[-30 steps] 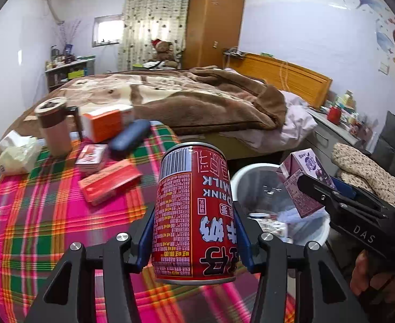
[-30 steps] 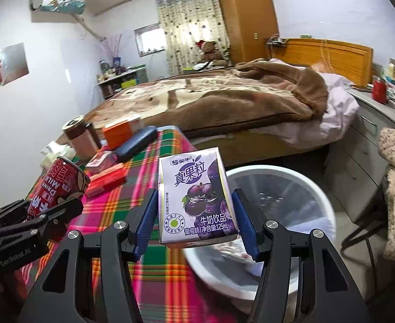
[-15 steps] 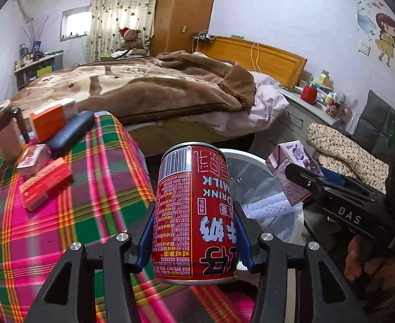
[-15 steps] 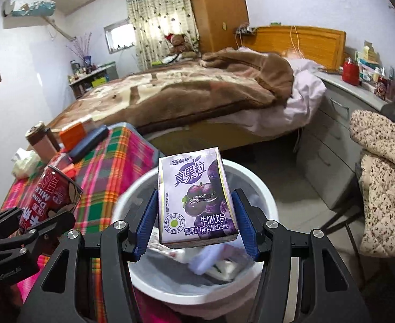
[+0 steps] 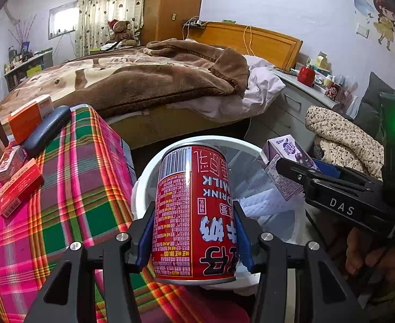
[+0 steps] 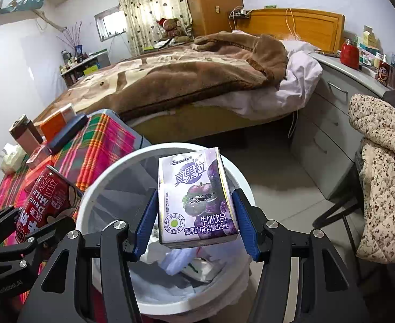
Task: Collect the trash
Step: 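Carry the red can and purple carton over the trash bin with both tools, then open the left tool to drop the red can while the right tool drops the purple carton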
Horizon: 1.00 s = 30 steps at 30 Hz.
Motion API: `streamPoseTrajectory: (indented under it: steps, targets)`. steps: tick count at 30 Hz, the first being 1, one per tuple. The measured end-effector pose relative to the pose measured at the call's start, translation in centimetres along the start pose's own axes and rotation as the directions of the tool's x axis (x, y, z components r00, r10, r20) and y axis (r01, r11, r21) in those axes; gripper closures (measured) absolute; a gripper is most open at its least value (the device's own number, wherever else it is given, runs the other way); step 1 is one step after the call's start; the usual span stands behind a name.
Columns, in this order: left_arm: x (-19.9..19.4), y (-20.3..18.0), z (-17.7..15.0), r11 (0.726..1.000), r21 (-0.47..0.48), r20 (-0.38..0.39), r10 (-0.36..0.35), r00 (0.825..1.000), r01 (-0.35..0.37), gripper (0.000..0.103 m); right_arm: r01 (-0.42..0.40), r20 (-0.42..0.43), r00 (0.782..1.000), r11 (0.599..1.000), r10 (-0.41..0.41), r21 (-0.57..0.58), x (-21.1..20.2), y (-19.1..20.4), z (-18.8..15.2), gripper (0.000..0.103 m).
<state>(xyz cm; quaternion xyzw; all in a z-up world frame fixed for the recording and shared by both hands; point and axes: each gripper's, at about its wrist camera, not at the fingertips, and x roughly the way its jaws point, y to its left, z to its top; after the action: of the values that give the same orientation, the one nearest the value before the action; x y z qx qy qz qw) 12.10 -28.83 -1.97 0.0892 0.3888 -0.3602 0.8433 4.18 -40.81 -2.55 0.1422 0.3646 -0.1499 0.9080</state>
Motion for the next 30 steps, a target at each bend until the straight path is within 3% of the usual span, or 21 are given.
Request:
streamPoseTrajectory:
  steps: [7,9,13,30]
  targets:
    - [1.2,-0.1,0.1,1.000,-0.020,-0.015,-0.018,1.000,0.017,0.050,-0.003,-0.020,1.000,1.000,0.003,-0.019,0.5,-0.3,0.0,0.045]
    - [1.1,0.1,0.3,0.999,-0.031,-0.009,-0.020,1.000,0.020,0.043,0.007,-0.025,1.000,1.000,-0.007,-0.019,0.6,-0.4,-0.1,0.045]
    - [0.7,0.2,0.3,0.999,-0.040,0.003,-0.026,1.000,0.026,0.042,0.007,-0.026,1.000,1.000,-0.008,-0.015,0.5,-0.5,-0.1,0.036]
    - [-2.8,2.7,0.0,0.996,-0.088,0.063,0.015,0.998,-0.010,0.041,-0.009,0.031,0.999,1.000,0.010,-0.014,-1.2,1.3,0.2,0.036]
